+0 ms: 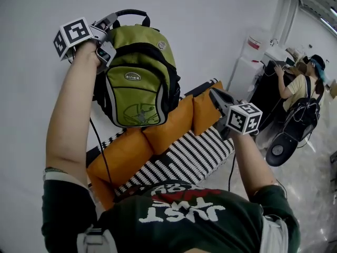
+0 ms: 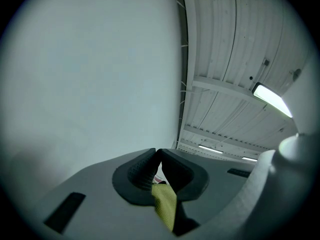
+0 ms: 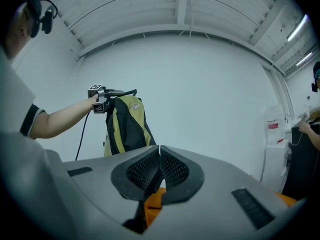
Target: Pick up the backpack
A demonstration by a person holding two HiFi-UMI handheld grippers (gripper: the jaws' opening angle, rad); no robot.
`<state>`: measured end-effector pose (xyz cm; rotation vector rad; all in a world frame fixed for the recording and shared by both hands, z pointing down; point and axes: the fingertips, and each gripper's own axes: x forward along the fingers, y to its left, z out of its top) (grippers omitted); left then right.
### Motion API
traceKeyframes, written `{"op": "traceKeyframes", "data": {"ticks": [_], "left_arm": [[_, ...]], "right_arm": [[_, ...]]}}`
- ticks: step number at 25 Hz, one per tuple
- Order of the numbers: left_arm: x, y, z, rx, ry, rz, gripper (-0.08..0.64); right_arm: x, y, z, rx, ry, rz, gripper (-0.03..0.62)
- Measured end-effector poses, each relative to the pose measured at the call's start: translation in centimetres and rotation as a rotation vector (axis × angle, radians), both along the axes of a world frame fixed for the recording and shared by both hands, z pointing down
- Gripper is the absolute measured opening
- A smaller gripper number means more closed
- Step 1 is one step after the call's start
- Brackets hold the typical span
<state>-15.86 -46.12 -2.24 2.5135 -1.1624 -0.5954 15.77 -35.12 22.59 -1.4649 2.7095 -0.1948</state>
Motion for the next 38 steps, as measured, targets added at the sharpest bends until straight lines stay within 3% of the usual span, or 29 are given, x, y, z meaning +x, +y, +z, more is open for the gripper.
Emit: {"op": "traceKeyframes", "data": {"ticks": [23, 38], "left_arm": [[-0.4, 0.6, -0.4, 0.014, -0.008, -0.051, 0.044], [-0.7, 0.5, -0.3, 0.005, -0.004, -0.070, 0.044]], "right_arm": [[1.6, -2.5, -5.1, 0.063, 0.006, 0.043, 0.031], [2.1, -2.9, -5.0, 0.055, 0.017, 0.062, 0.029]]}}
